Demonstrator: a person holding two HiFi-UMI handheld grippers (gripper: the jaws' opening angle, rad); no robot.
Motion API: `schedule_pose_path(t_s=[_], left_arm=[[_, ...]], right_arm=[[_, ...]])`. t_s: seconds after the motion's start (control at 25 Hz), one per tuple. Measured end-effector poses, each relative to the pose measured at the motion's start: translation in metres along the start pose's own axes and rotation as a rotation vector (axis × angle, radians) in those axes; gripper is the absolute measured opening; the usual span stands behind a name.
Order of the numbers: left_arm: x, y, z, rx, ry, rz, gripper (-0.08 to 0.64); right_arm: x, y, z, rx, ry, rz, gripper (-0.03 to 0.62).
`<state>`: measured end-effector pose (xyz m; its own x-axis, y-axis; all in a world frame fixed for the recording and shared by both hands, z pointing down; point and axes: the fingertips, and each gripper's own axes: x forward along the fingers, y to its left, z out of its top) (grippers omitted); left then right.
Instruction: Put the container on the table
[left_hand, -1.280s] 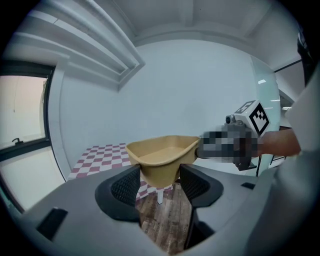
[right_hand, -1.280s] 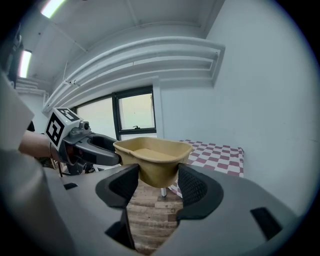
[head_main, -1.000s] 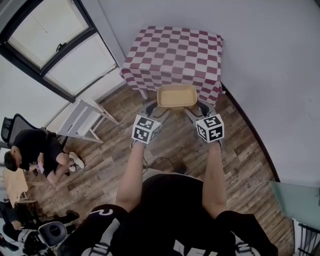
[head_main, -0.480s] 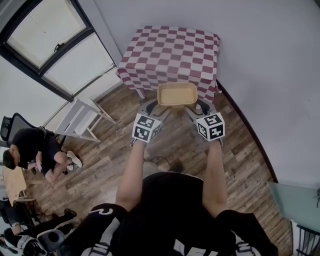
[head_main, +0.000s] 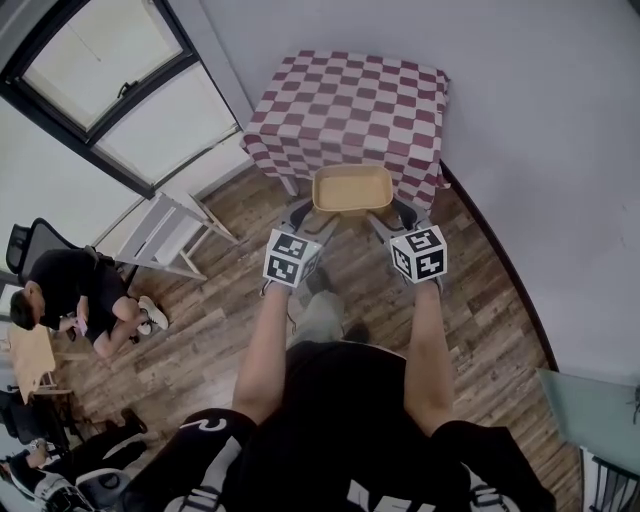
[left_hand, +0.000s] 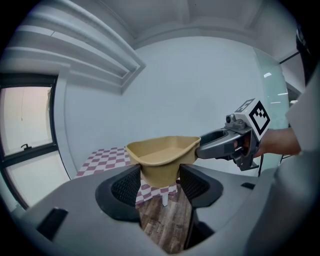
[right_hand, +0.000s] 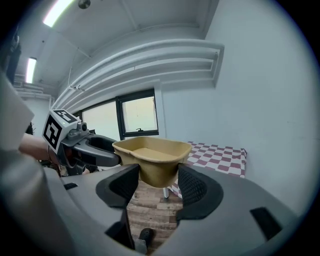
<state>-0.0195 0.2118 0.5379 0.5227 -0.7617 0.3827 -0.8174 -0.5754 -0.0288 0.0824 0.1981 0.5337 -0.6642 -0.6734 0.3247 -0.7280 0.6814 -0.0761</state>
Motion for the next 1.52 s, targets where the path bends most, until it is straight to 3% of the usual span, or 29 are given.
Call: schedule_pose_path(t_s=[0.52, 0.8, 1.52], left_arm=[[0.047, -0.031, 0.03, 0.048, -0.018, -0.123, 0.258], [0.069, -0.033, 0.033, 0.062, -0.031, -0.151, 0.258], [0.128, 0.06, 0.061, 0.045, -0.03, -0.134, 0.258]], right_arm=[[-0.031, -0.052, 0.002, 0.039, -0.022, -0.114, 0.261], [-0.03, -0.07, 0.0, 0.03, -0.005, -0.145, 0.261], [0.065, -0.118, 0.047, -0.001, 0.015, -0.122, 0.261]])
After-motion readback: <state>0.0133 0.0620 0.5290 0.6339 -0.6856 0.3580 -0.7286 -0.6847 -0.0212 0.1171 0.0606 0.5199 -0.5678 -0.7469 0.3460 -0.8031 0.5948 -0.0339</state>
